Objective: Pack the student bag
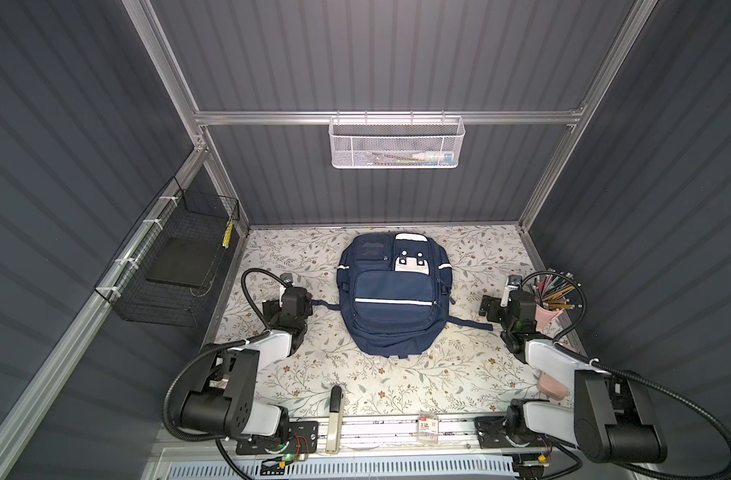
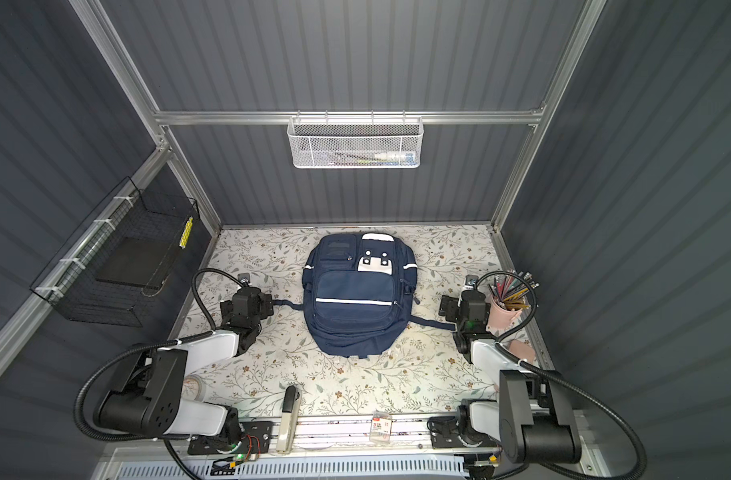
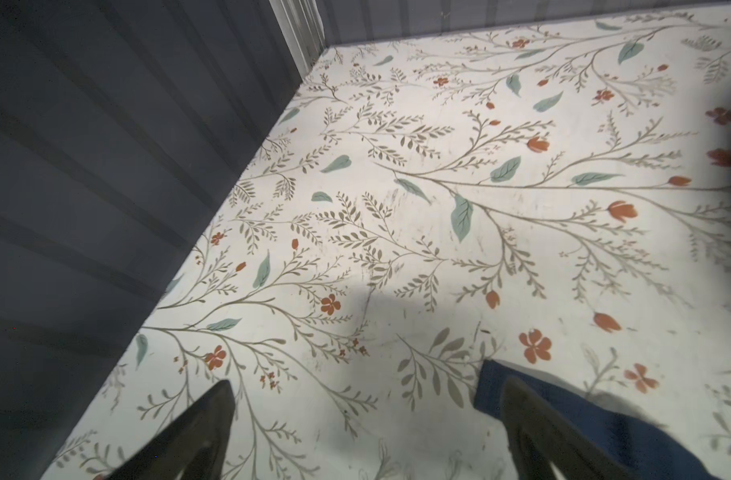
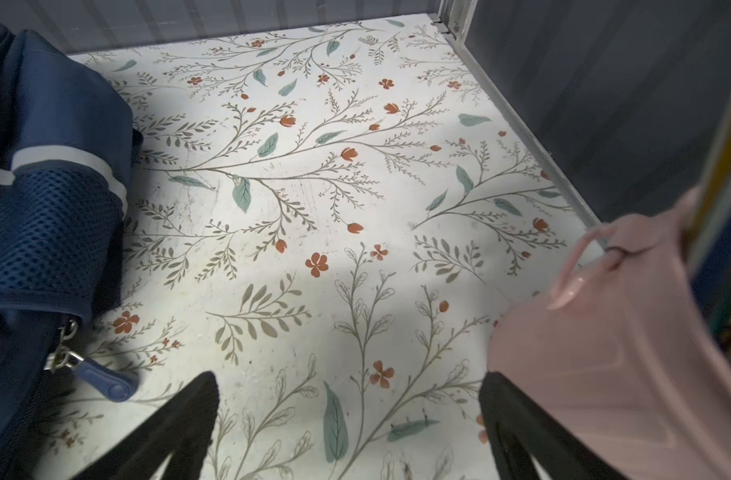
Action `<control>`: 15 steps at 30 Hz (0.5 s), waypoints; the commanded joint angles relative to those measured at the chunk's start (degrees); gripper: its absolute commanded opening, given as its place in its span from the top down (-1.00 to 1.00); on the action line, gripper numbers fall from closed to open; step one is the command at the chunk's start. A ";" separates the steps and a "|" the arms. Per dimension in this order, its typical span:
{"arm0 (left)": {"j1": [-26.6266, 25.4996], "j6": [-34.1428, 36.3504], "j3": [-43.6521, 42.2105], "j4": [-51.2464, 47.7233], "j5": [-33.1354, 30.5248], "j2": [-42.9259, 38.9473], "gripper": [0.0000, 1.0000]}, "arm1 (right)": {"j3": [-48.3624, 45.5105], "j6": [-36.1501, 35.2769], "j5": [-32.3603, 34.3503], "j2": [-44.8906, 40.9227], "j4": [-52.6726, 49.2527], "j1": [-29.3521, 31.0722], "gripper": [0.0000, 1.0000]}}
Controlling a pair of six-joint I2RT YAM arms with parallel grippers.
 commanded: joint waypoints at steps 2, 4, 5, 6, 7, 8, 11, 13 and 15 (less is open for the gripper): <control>3.37 3.12 -4.19 21.47 8.23 3.64 -0.99 | -1.25 -1.65 -1.52 4.17 19.93 -0.25 -0.97; 5.22 2.64 -4.60 26.32 10.85 6.44 -0.99 | -0.75 -1.74 -2.23 8.60 23.35 -0.51 -0.97; 6.31 2.29 -4.37 27.83 13.05 8.30 -1.00 | -0.94 -1.82 -2.83 9.56 25.37 -0.73 -0.97; 6.82 2.28 -4.03 28.87 14.55 9.70 -0.99 | -1.23 -1.59 -3.64 8.82 24.42 -1.17 -0.97; 6.94 2.48 -3.24 28.24 15.41 10.64 -1.00 | -1.52 -1.29 -3.73 8.90 24.42 -1.31 -0.97; 6.94 2.84 -2.46 27.40 16.59 11.76 -1.00 | -2.79 -1.84 -4.49 10.48 28.22 -1.22 -0.98; 6.94 3.47 -1.82 28.80 17.33 14.26 -1.00 | -1.56 -1.53 -4.89 9.73 24.87 -1.43 -0.98; 6.94 3.22 -1.51 27.27 17.05 14.20 -1.00 | -2.43 -1.59 -5.14 10.88 28.66 -1.66 -0.98; 6.94 3.28 -1.40 27.17 17.03 14.24 -1.00 | -1.79 -1.41 -5.25 9.83 25.68 -1.66 -0.98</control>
